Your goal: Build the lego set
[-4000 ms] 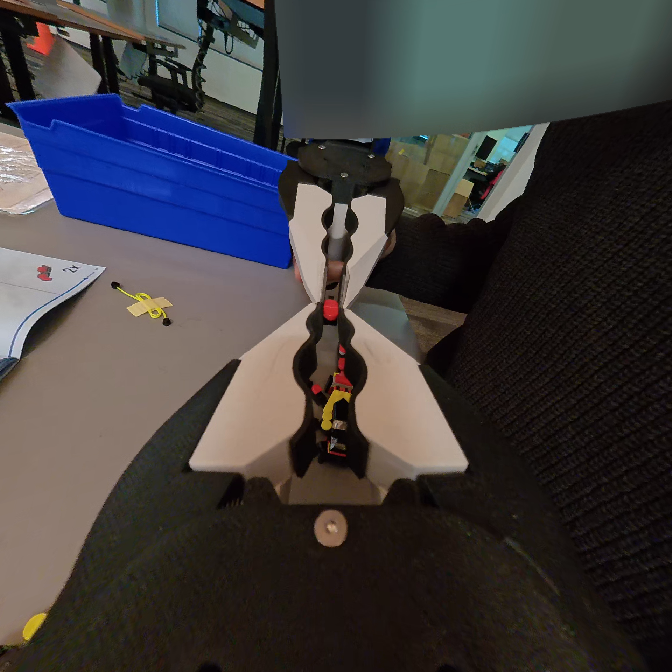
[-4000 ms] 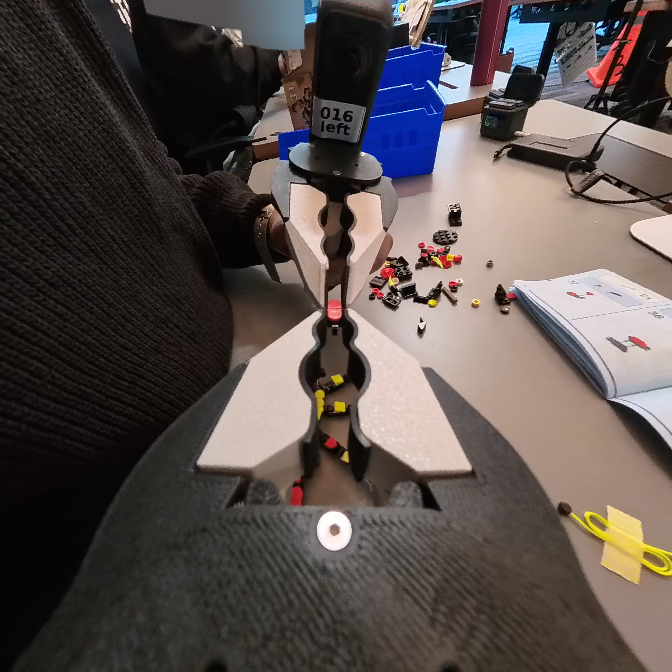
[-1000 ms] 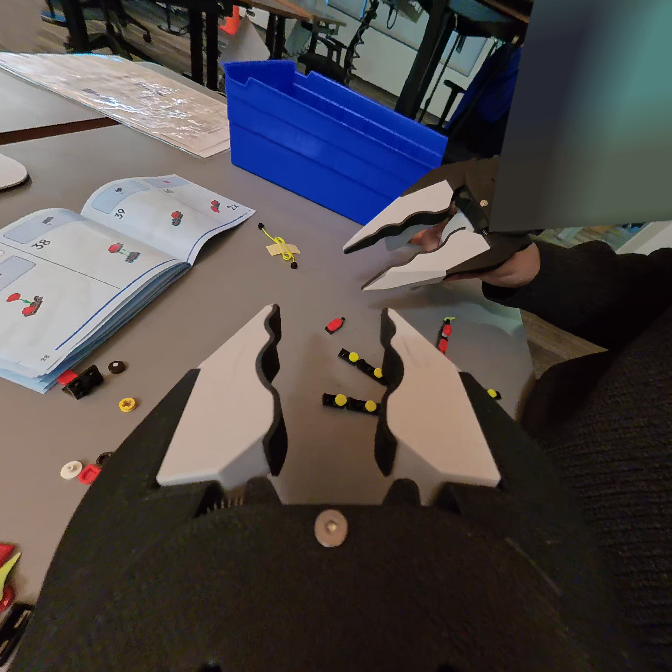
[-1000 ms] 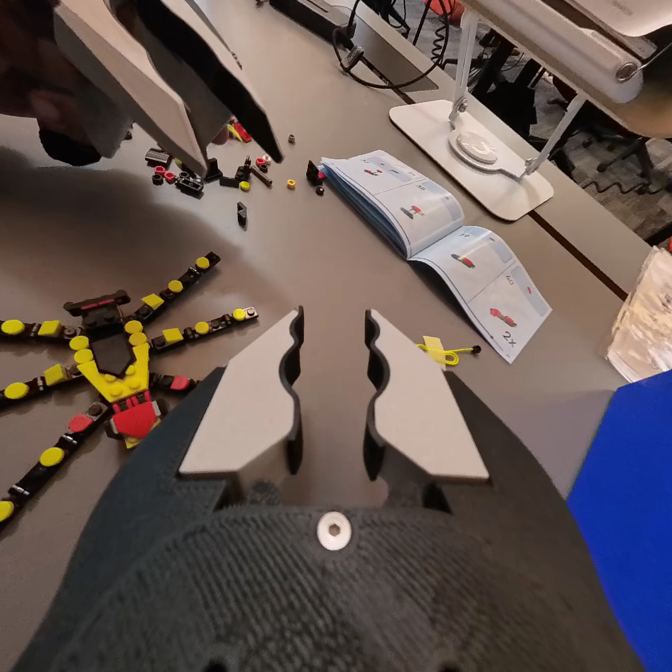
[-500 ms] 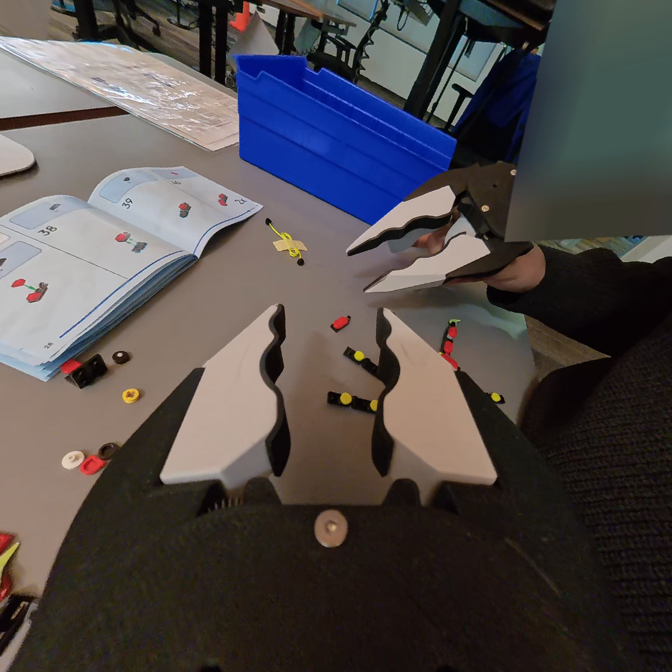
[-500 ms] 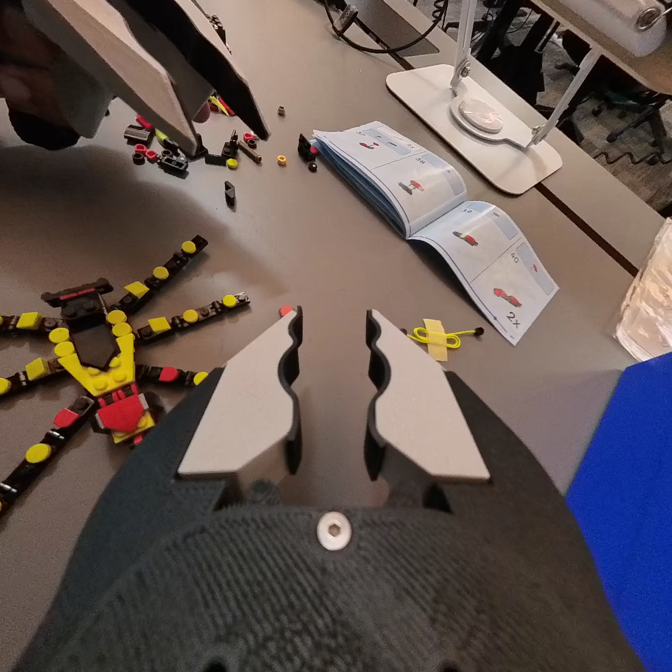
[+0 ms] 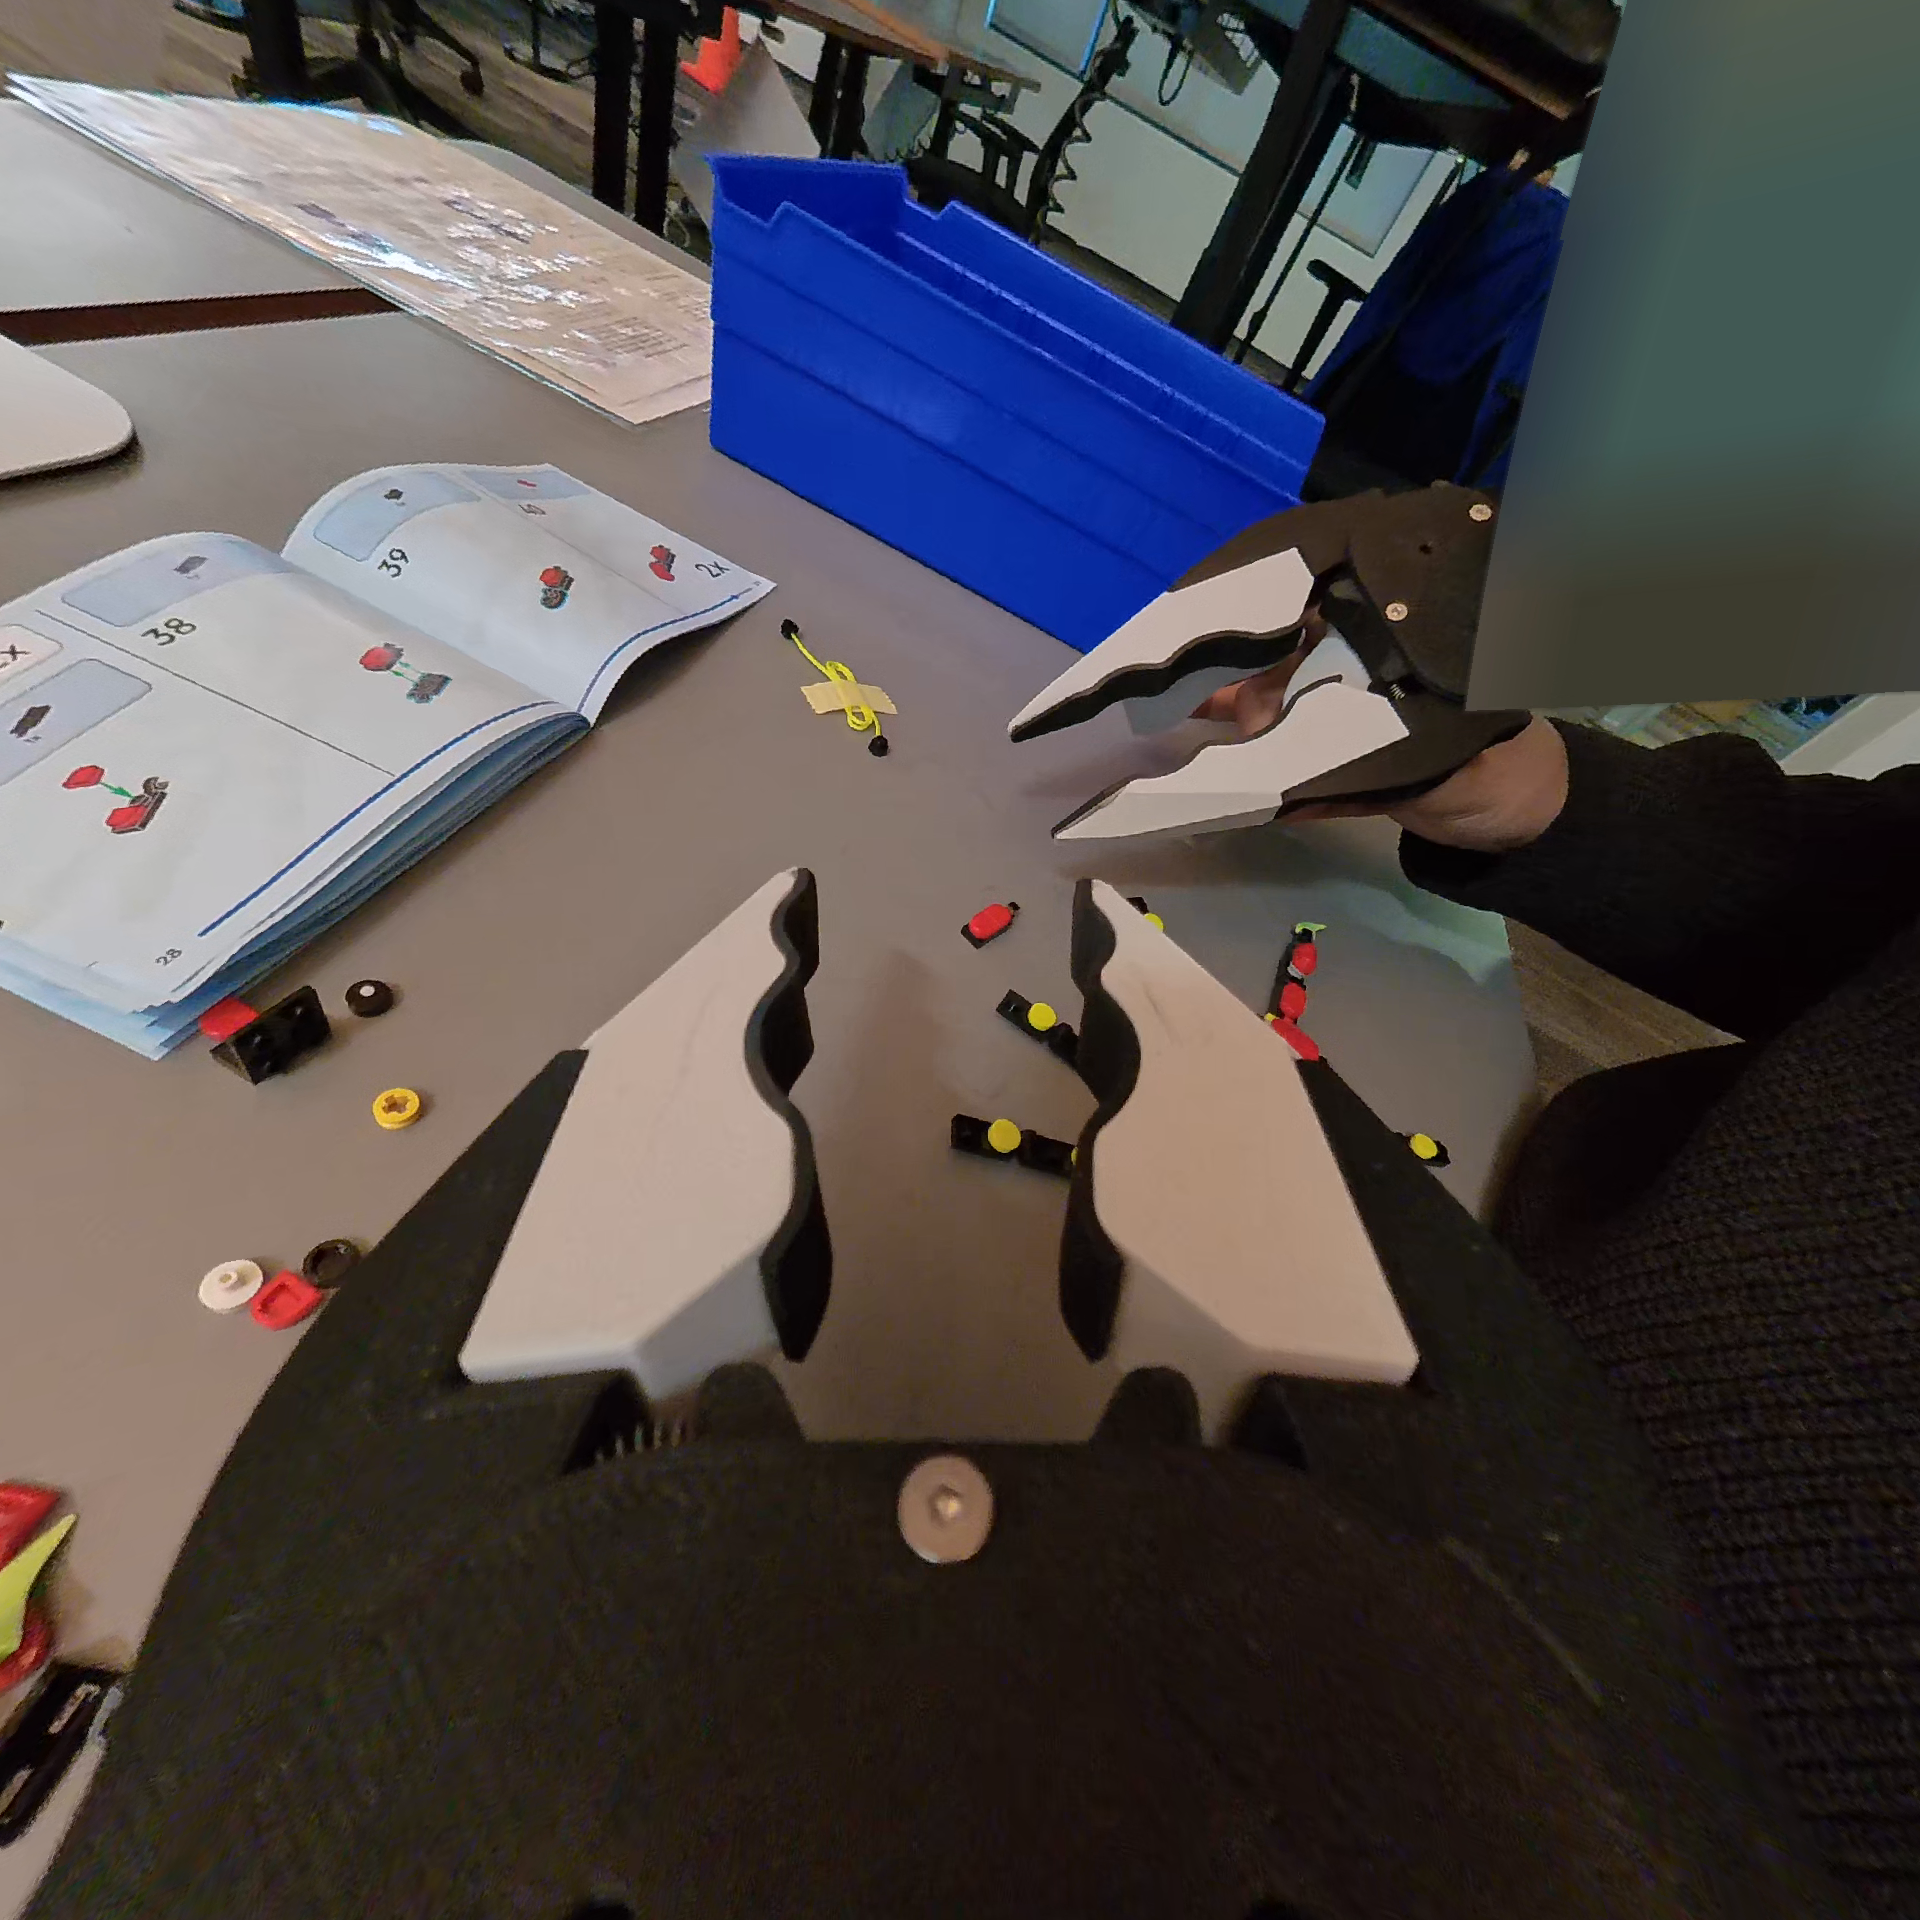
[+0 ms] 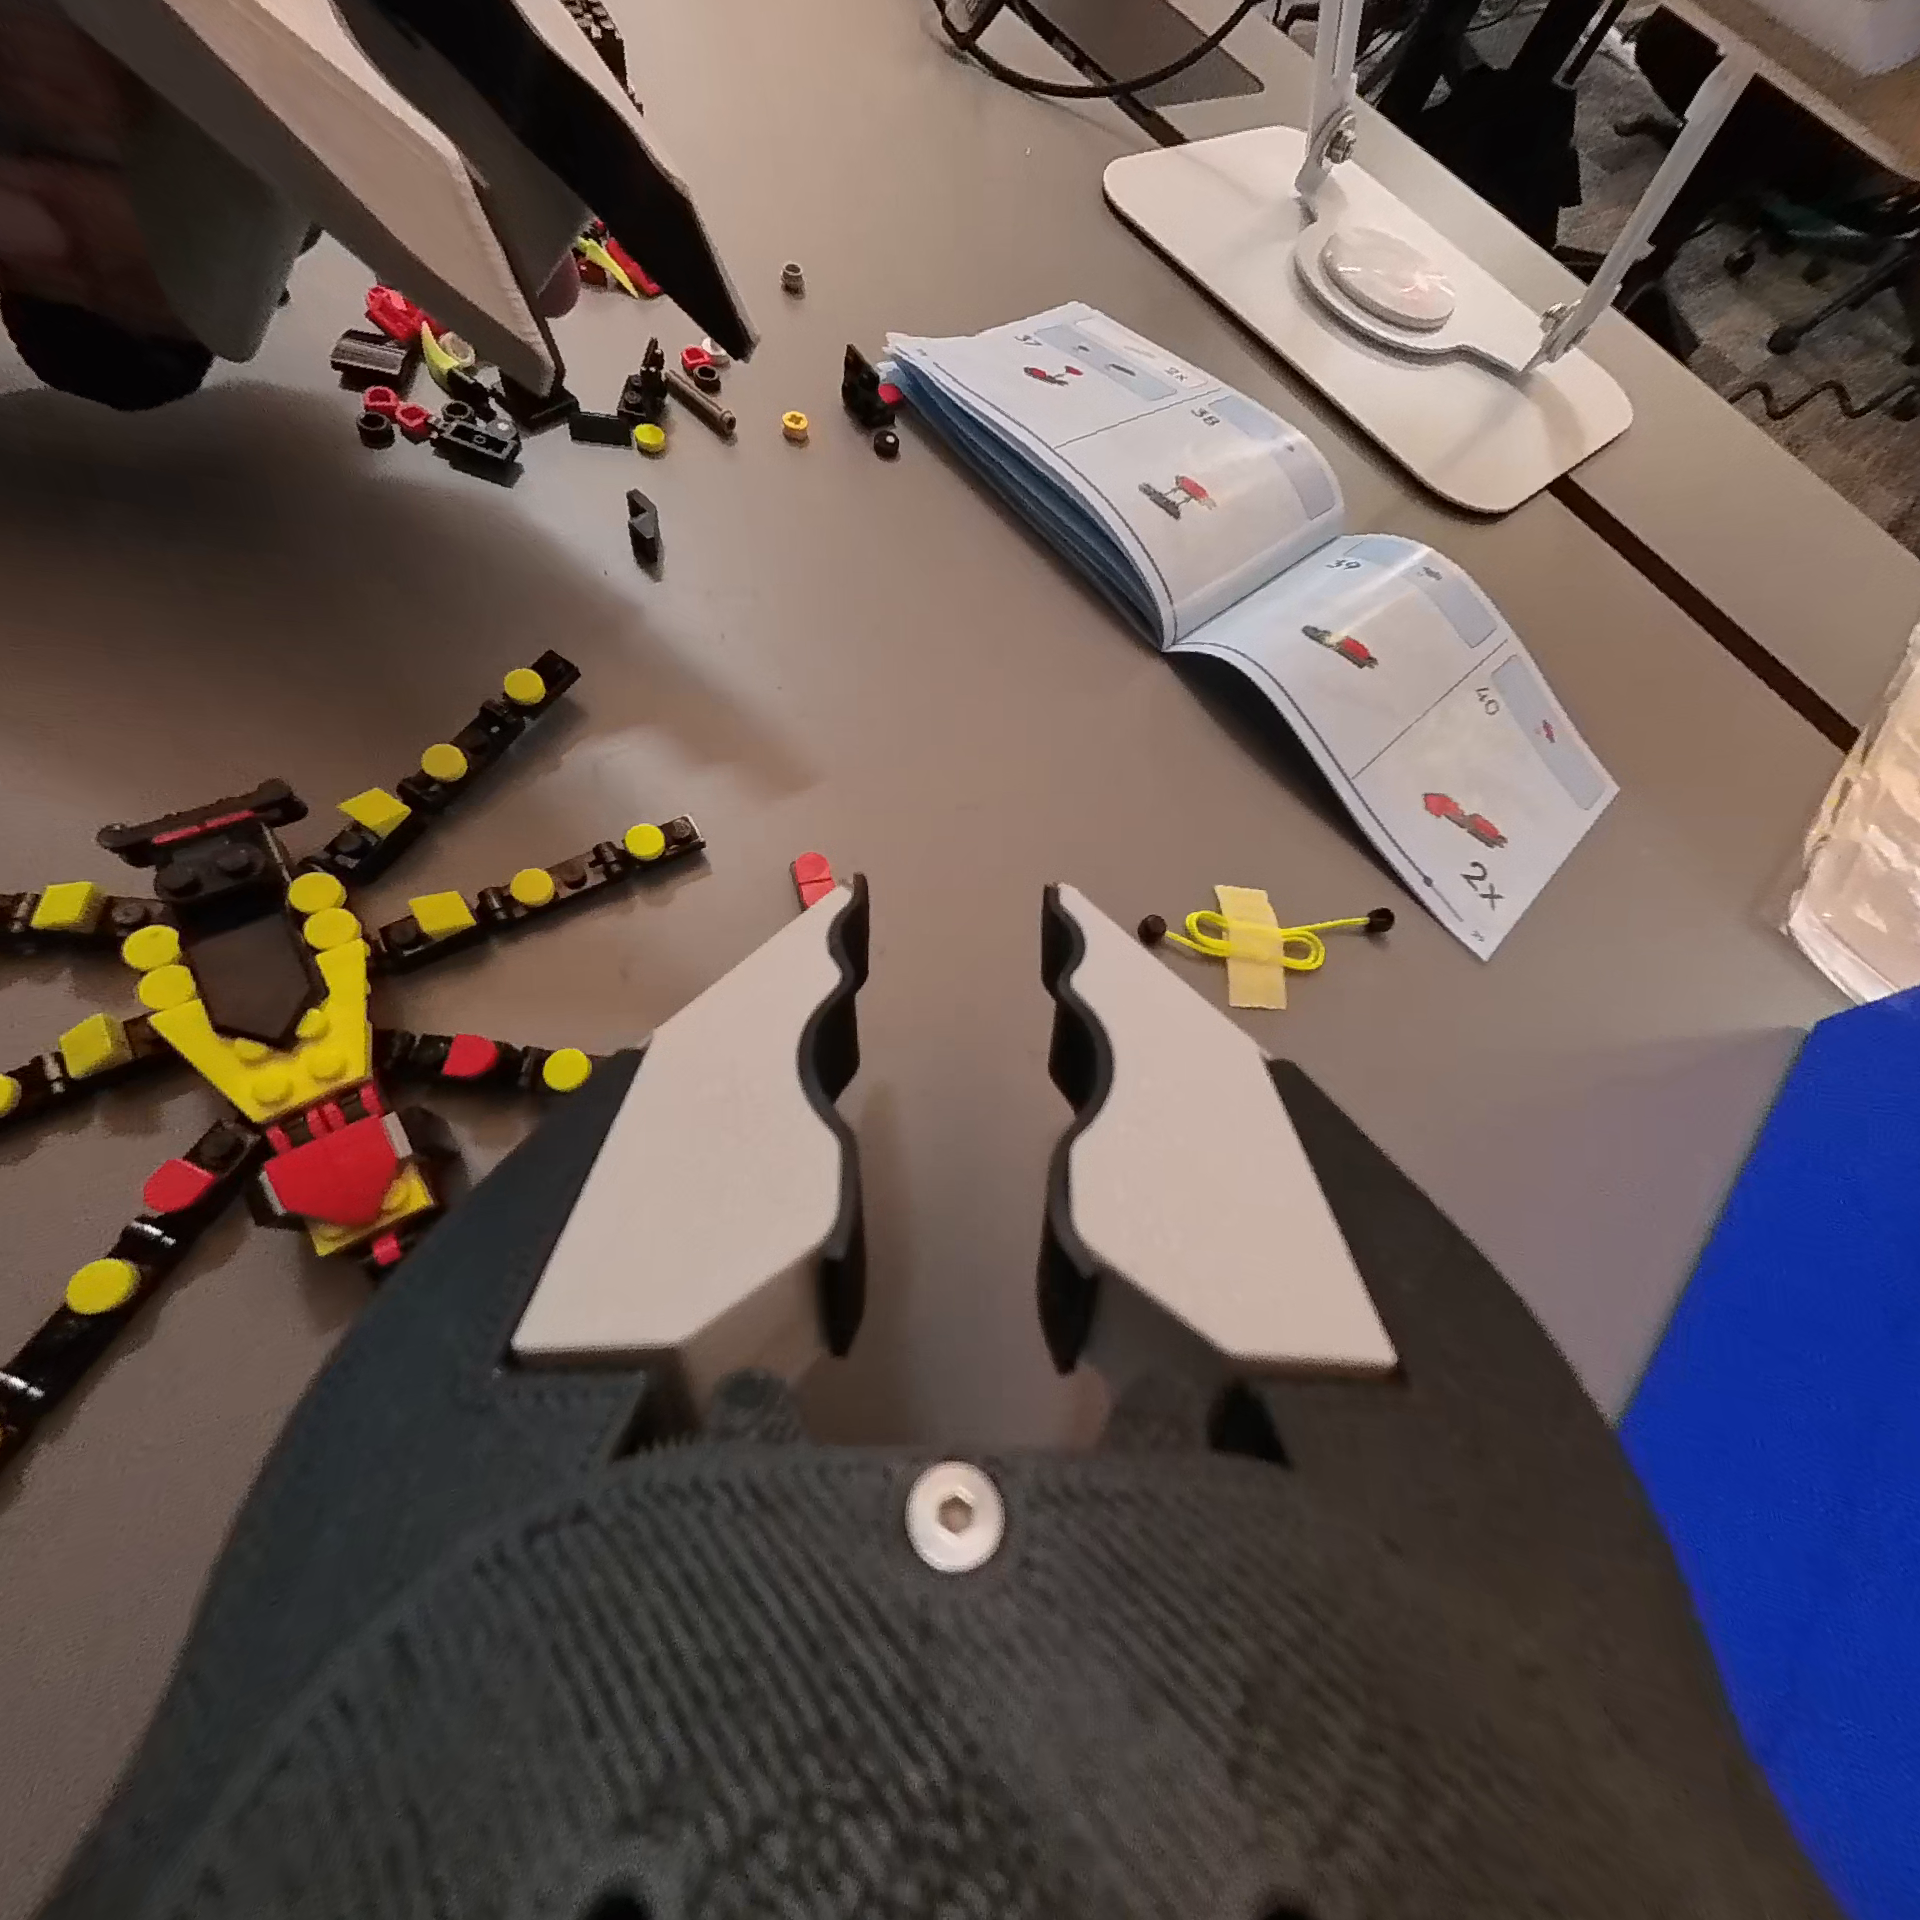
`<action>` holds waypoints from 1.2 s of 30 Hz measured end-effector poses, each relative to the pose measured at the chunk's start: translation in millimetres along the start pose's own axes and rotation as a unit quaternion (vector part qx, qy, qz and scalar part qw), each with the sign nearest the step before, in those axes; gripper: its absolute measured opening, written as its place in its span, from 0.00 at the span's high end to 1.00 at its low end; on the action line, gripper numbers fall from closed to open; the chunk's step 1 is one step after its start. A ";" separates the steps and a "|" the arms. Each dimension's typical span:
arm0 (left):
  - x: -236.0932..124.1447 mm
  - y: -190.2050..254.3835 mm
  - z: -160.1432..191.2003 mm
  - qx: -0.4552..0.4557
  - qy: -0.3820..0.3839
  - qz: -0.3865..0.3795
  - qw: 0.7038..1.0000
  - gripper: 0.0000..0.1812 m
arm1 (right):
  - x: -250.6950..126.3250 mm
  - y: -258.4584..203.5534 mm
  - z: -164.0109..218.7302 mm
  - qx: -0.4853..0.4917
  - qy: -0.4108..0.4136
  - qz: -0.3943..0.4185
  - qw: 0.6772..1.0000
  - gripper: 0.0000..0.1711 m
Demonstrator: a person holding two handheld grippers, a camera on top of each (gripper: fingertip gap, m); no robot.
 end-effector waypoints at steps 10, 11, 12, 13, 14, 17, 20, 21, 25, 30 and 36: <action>0.2 -1.2 0.7 -0.002 -0.002 -0.002 1.000 0.74 | 0.0 0.3 0.5 0.003 -0.002 -0.001 1.000 0.82; 0.3 -1.2 0.8 -0.002 -0.003 -0.001 1.000 0.74 | 0.3 0.3 0.9 0.003 -0.004 -0.001 1.000 0.82; 0.3 -1.2 0.8 -0.002 -0.003 -0.001 1.000 0.74 | 0.7 0.4 1.4 0.004 -0.006 -0.002 1.000 0.82; 0.4 -1.1 0.9 -0.002 -0.003 -0.001 1.000 0.74 | 1.0 0.4 1.9 0.004 -0.008 -0.002 1.000 0.82; 0.3 -1.1 0.8 -0.001 -0.003 -0.002 1.000 0.74 | 1.3 0.2 2.1 0.004 -0.009 -0.003 1.000 0.82; 0.3 -1.1 1.0 -0.001 -0.004 -0.002 1.000 0.74 | 1.5 -0.2 1.9 0.004 -0.009 -0.004 1.000 0.83; 0.4 -1.3 1.2 -0.002 -0.005 -0.001 1.000 0.74 | 1.8 -0.2 2.2 0.004 -0.011 -0.005 1.000 0.83; 0.6 -1.3 1.3 -0.003 -0.006 -0.001 1.000 0.74 | 1.9 -0.2 2.4 0.005 -0.011 -0.006 1.000 0.83; 1.1 -1.4 1.9 -0.002 -0.008 -0.002 1.000 0.74 | 2.0 -0.3 2.4 0.005 -0.012 -0.007 1.000 0.83; 1.4 -1.6 2.2 -0.002 -0.009 -0.002 1.000 0.74 | 1.9 0.0 2.5 0.006 -0.012 -0.007 1.000 0.84; 1.5 -1.9 2.2 -0.003 -0.010 -0.003 1.000 0.74 | 2.1 -0.4 2.6 0.006 -0.013 -0.009 1.000 0.84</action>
Point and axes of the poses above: each gripper's, where its closed fingertips meet, x out along the fingers, z out of its underside, y = z × x across the jaws, the point moved 7 cm from there along -x, back along the fingers, and after that the axes turned 7 degrees about -z, right-handed, at the moved point
